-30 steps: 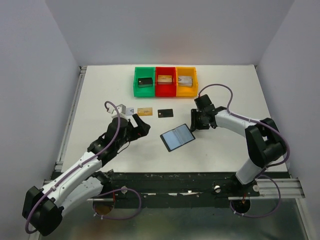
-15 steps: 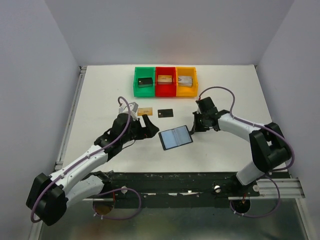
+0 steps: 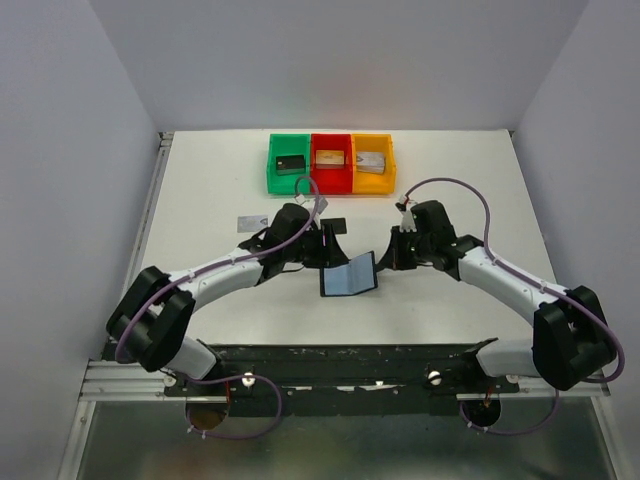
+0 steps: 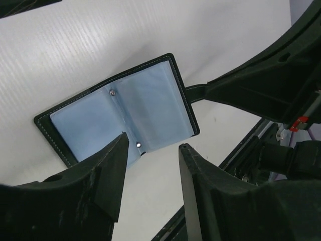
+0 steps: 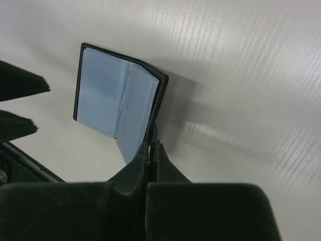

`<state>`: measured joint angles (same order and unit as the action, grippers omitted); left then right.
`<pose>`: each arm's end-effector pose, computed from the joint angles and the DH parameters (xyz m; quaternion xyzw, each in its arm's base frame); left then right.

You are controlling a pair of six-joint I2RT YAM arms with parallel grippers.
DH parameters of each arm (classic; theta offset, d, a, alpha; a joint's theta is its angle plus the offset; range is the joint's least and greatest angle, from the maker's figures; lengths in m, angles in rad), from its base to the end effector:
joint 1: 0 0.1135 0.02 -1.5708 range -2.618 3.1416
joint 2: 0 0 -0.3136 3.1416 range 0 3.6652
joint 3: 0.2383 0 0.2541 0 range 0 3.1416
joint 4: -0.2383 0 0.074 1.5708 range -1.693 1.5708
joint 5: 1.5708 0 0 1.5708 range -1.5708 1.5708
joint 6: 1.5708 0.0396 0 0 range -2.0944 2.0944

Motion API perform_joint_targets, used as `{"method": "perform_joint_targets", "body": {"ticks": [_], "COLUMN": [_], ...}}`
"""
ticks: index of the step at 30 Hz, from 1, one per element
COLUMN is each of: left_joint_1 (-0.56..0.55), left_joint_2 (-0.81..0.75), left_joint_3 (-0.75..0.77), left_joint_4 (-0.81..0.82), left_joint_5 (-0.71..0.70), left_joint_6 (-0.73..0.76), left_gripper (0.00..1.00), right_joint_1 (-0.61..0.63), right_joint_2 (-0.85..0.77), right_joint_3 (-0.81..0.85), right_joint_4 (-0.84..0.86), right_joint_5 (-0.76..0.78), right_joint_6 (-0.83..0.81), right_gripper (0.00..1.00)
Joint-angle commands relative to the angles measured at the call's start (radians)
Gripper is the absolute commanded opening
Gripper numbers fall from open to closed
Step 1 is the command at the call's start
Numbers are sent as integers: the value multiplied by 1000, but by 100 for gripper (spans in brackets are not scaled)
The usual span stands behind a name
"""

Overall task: Take the credit cards out of the card holder
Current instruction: Remove the credit card from the card holder.

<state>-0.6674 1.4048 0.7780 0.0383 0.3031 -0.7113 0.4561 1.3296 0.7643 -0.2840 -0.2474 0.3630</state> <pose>0.2254 -0.1927 0.2645 0.0521 0.8730 -0.3993 0.2751 0.2291 0.1232 0.2520 -0.0867 0.9255 0.2454 0.2753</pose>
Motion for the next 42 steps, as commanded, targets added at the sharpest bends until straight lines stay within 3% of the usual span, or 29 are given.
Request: {"method": "perform_joint_targets", "body": {"ticks": [1,14,42], "left_joint_1": [-21,-78,-115], "left_joint_2": [124,267,318], "left_joint_3": [64,187,248], "left_joint_4": [63,-9,-104], "left_joint_5": [96,62,5], "left_joint_6": [19,79,118], "left_gripper": [56,56,57], "right_joint_1": [-7,-5,-7], "right_joint_2": [-27,-46,-53], "right_joint_3": [-26,-28,-31], "right_joint_4": [42,74,94], "right_joint_5": [-87,-153,-190], "right_joint_6": [-27,-12,2], "right_gripper": [0,0,0]}}
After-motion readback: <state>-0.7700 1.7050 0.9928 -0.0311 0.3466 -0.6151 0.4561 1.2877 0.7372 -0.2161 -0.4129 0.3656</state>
